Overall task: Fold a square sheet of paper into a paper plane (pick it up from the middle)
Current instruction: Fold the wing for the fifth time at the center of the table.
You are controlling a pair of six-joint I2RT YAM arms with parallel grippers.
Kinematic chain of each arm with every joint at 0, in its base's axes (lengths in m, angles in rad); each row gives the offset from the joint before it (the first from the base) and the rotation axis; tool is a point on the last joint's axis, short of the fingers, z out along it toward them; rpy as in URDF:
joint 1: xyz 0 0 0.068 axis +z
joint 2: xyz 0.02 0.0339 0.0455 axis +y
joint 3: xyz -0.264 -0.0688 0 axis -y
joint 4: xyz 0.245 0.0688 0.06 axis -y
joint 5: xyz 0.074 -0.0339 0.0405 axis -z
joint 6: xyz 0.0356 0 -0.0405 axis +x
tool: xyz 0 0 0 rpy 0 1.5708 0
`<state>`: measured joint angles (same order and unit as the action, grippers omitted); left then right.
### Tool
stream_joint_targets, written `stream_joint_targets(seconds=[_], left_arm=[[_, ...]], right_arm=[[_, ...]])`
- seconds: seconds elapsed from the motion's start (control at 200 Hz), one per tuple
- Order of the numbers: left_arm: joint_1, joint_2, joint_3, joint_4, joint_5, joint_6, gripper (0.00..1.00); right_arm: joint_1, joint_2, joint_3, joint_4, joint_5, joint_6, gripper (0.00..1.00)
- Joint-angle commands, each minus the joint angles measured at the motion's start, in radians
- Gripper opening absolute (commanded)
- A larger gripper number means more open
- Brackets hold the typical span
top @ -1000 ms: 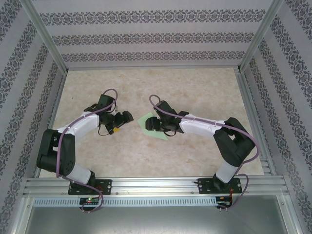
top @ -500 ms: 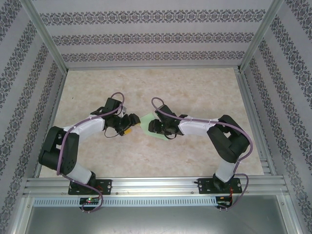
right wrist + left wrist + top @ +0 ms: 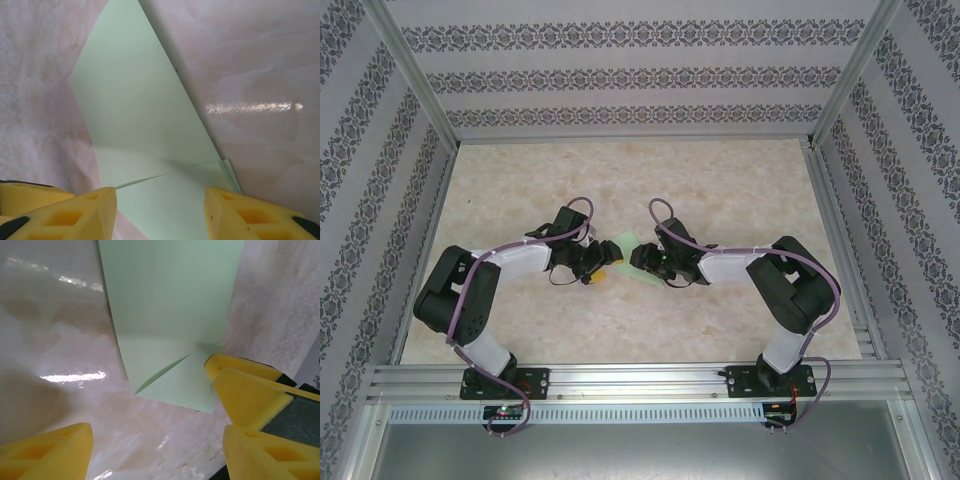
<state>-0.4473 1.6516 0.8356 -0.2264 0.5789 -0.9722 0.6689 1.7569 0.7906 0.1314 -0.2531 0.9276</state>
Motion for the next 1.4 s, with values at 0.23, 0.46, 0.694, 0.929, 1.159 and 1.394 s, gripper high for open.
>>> stream_joint_targets(seconds=[0.23, 0.46, 0.694, 0.929, 1.159, 1.394], left_arm=[[-0.04, 0.055, 0.039, 0.094, -0.028, -0.097, 0.61], [-0.044, 0.086, 0.045, 0.121, -0.039, -0.119, 0.55], [-0.05, 0.113, 0.058, 0.138, -0.03, -0.125, 0.51], [-0.052, 0.139, 0.048, 0.215, -0.002, -0.15, 0.43], [-0.052, 0.14, 0.049, 0.256, 0.0, -0.16, 0.3], [-0.053, 0.137, 0.051, 0.24, -0.005, -0.153, 0.13]], right_arm=[[-0.033, 0.023, -0.103, 0.094, -0.046, 0.064, 0.49], [-0.045, 0.023, -0.129, 0.126, -0.064, 0.071, 0.48], [-0.051, 0.022, -0.147, 0.151, -0.077, 0.073, 0.49], [-0.058, 0.013, -0.159, 0.196, -0.109, 0.065, 0.49], [-0.078, -0.022, -0.159, 0.209, -0.121, 0.025, 0.5], [-0.092, -0.132, -0.135, 0.119, -0.067, -0.153, 0.61]])
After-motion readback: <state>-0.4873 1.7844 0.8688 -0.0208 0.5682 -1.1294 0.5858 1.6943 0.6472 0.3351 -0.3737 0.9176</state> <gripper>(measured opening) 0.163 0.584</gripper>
